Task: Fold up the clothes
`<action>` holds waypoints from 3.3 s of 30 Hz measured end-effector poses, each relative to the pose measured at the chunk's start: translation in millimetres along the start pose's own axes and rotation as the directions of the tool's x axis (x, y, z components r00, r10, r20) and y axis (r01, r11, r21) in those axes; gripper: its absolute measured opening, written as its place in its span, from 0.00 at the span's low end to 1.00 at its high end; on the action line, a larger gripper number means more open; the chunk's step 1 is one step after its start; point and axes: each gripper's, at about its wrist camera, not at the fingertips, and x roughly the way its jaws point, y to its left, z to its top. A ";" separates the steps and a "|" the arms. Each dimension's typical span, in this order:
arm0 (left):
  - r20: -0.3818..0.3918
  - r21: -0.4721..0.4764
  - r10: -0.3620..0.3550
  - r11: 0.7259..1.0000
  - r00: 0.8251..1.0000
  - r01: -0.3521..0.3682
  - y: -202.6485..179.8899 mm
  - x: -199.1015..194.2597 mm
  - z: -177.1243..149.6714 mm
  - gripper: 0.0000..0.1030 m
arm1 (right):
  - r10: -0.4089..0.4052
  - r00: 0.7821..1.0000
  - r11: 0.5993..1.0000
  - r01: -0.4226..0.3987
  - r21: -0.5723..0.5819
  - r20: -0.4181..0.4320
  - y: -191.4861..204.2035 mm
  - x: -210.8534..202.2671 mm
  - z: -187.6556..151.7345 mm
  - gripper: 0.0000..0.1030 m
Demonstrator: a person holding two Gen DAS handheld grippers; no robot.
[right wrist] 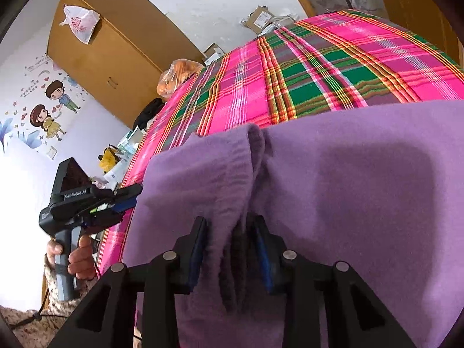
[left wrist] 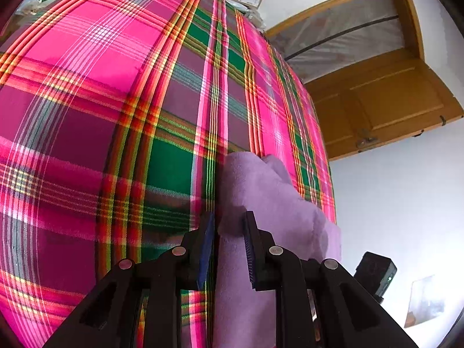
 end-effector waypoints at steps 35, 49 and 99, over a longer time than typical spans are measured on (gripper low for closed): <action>0.006 0.055 0.001 0.999 1.000 -0.001 -25.6 -8.3 -15.8 0.20 | 0.078 0.984 0.996 -0.068 -0.066 0.157 23.5 -60.9 9.5 0.15; -0.061 0.067 0.012 0.998 0.998 -0.008 -34.5 17.6 -19.9 0.20 | -0.156 0.980 0.987 0.158 -0.007 0.120 -19.0 -40.0 -7.4 0.24; -0.138 0.117 -0.120 0.984 0.983 0.137 -20.9 18.7 -65.5 0.08 | -0.166 0.981 0.861 0.096 -0.500 -0.098 104.4 85.0 99.9 0.02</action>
